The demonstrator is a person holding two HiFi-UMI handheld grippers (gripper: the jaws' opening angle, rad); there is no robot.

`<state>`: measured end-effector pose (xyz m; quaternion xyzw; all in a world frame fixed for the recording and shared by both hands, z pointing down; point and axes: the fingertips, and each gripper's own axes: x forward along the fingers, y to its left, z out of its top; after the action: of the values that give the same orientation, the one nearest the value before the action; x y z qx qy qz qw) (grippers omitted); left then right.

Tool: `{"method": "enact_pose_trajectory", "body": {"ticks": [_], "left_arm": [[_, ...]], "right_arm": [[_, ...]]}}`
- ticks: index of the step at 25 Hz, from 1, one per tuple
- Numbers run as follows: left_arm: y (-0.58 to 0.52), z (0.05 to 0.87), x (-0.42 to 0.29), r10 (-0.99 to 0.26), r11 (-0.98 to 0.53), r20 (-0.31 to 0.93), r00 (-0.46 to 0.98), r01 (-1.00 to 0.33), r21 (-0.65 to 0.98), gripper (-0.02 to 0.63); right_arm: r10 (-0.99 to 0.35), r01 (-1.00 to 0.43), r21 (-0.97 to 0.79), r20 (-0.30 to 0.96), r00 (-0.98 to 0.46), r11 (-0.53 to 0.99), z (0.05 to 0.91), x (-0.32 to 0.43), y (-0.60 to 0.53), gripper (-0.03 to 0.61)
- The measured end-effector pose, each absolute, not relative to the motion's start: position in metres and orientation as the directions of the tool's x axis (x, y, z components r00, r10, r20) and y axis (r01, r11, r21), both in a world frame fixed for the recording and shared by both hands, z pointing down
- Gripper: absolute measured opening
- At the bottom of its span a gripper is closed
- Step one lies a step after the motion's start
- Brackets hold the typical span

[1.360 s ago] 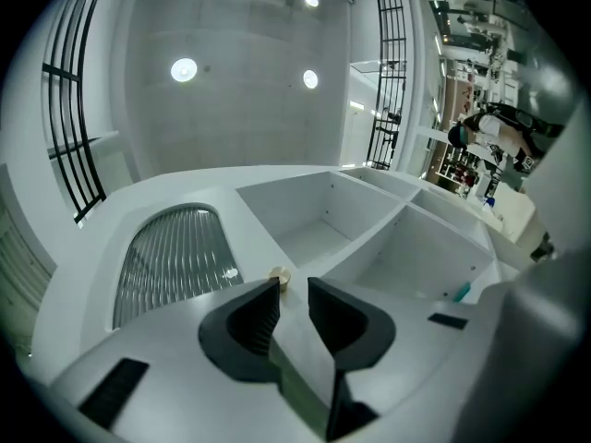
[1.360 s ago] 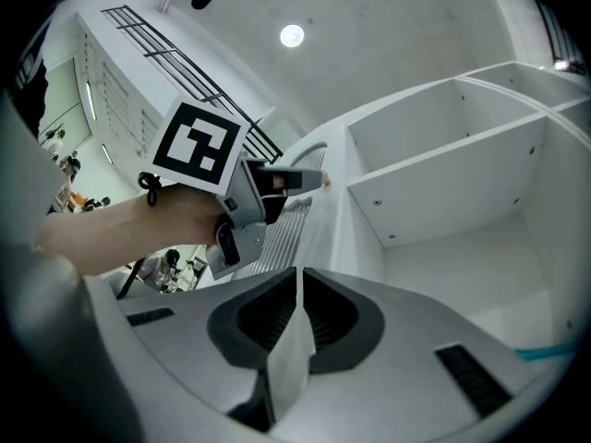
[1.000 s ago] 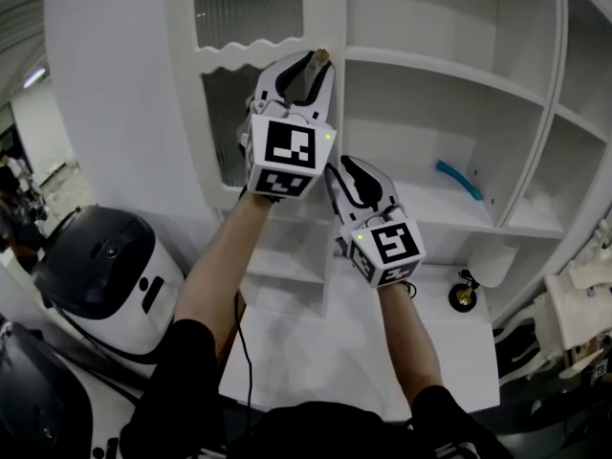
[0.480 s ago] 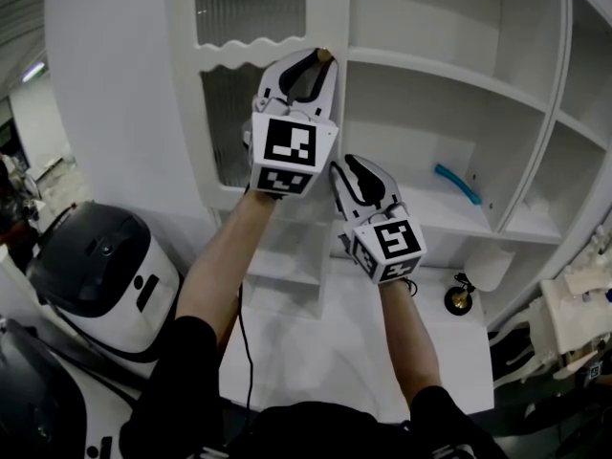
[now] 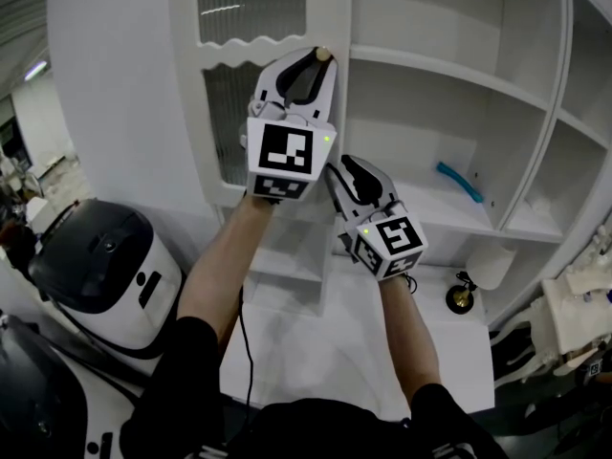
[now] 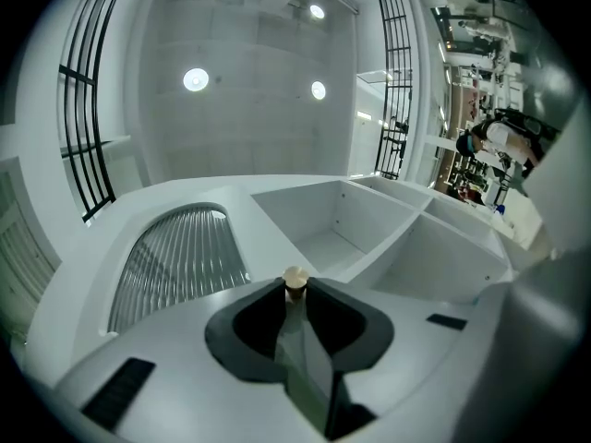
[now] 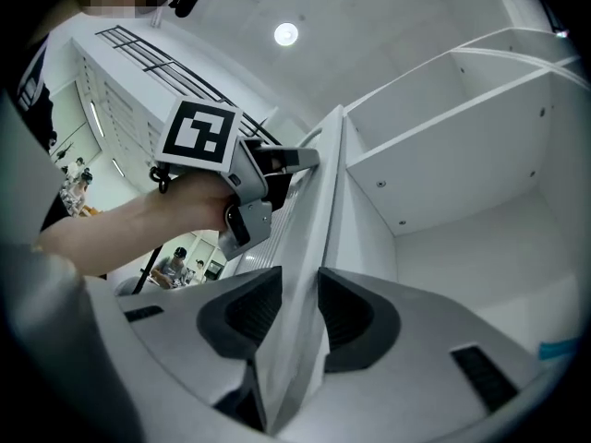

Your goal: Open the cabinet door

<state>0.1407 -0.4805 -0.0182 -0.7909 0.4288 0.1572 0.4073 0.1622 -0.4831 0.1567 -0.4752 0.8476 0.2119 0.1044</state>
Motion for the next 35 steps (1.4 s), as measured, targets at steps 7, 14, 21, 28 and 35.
{"method": "enact_pose_trajectory", "body": {"ticks": [7, 14, 21, 28, 35], "left_arm": [[-0.47, -0.018, 0.137, -0.555, -0.287, -0.602, 0.574, -0.811, -0.51, 0.078], [-0.447, -0.017, 0.119, -0.544, -0.262, -0.619, 0.567, -0.815, -0.517, 0.08], [-0.427, -0.018, 0.098, -0.526, -0.294, -0.637, 0.564, -0.823, -0.486, 0.08], [-0.409, -0.017, 0.088, -0.531, -0.309, -0.655, 0.538, -0.843, -0.441, 0.08], [-0.404, 0.012, 0.08, -0.588, -0.334, -0.602, 0.54, -0.84, -0.426, 0.04]], "right_arm": [[-0.697, -0.814, 0.198, -0.43, -0.573, 0.547, 0.156, 0.164, -0.472, 0.114], [-0.653, -0.777, 0.146, -0.46, -0.602, 0.613, 0.156, 0.151, -0.449, 0.098], [-0.636, -0.761, 0.142, -0.464, -0.616, 0.633, 0.153, 0.133, -0.426, 0.089], [-0.596, -0.721, 0.127, -0.476, -0.647, 0.682, 0.154, 0.125, -0.406, 0.083], [-0.569, -0.693, 0.099, -0.496, -0.656, 0.714, 0.154, 0.121, -0.394, 0.08]]}}
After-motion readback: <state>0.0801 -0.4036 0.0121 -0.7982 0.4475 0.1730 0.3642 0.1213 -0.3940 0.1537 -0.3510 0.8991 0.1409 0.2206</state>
